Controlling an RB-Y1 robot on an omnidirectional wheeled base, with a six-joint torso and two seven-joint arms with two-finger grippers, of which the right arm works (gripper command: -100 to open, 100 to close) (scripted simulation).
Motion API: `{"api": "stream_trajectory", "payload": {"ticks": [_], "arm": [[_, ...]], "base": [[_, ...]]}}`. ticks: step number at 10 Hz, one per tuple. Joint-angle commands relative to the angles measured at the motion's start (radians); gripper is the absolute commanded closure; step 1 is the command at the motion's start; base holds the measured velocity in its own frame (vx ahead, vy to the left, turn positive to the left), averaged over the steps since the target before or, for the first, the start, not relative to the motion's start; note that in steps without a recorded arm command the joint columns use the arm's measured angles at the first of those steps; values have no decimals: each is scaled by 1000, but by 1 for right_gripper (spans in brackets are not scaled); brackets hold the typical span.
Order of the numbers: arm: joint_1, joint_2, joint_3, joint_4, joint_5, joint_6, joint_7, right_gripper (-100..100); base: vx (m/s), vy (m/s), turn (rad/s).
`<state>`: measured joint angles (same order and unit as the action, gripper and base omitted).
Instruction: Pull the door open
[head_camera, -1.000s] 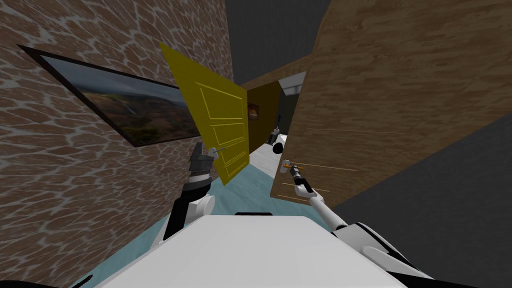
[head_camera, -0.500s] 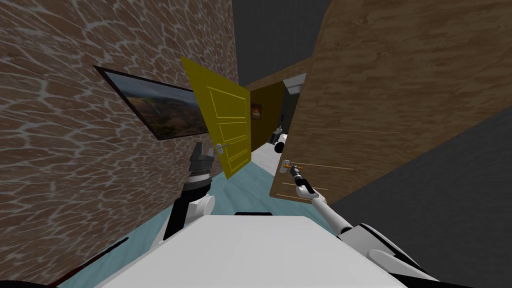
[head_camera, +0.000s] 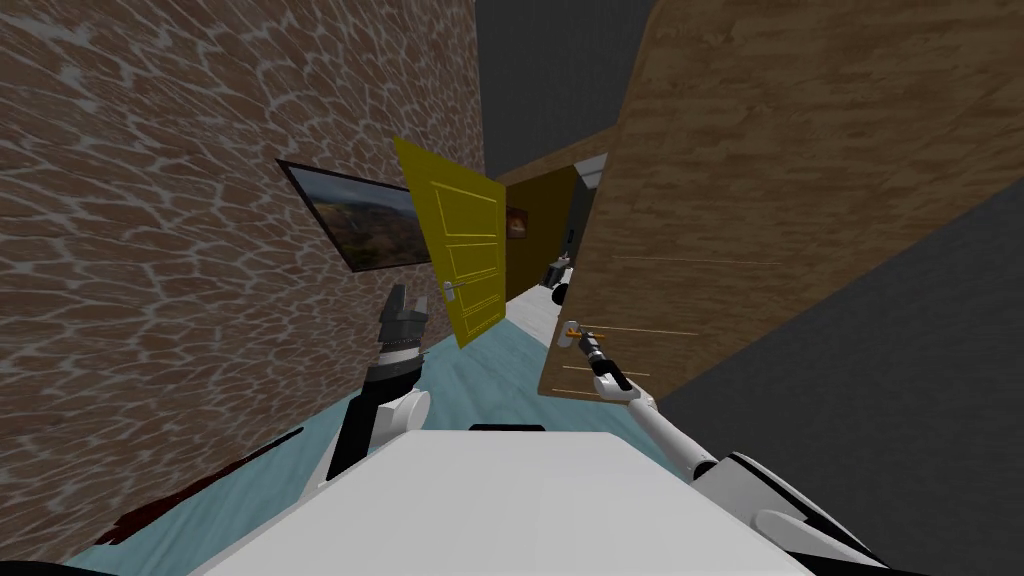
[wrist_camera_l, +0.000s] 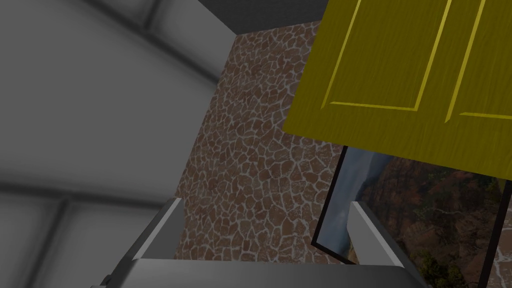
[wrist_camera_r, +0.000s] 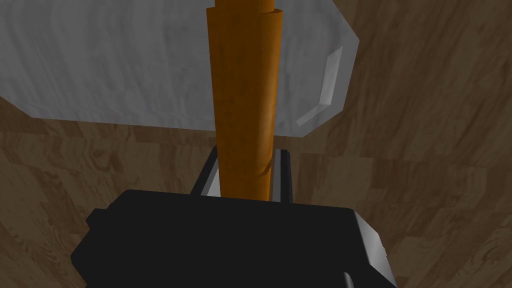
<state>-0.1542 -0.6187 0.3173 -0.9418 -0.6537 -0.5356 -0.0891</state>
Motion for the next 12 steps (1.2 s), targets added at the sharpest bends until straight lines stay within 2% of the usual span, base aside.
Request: {"api": "stream_trajectory", "payload": {"ticks": [1,8,12], "arm": [[0,0,0,0,0,0,0,100],[35,-40,11,-3,-17,-29,-30,100],[56,-68,15,-5,-29,-48,-49,100]], "base": [[-92,-31,30],[-180,-76,182],[-221,-76,235]]}}
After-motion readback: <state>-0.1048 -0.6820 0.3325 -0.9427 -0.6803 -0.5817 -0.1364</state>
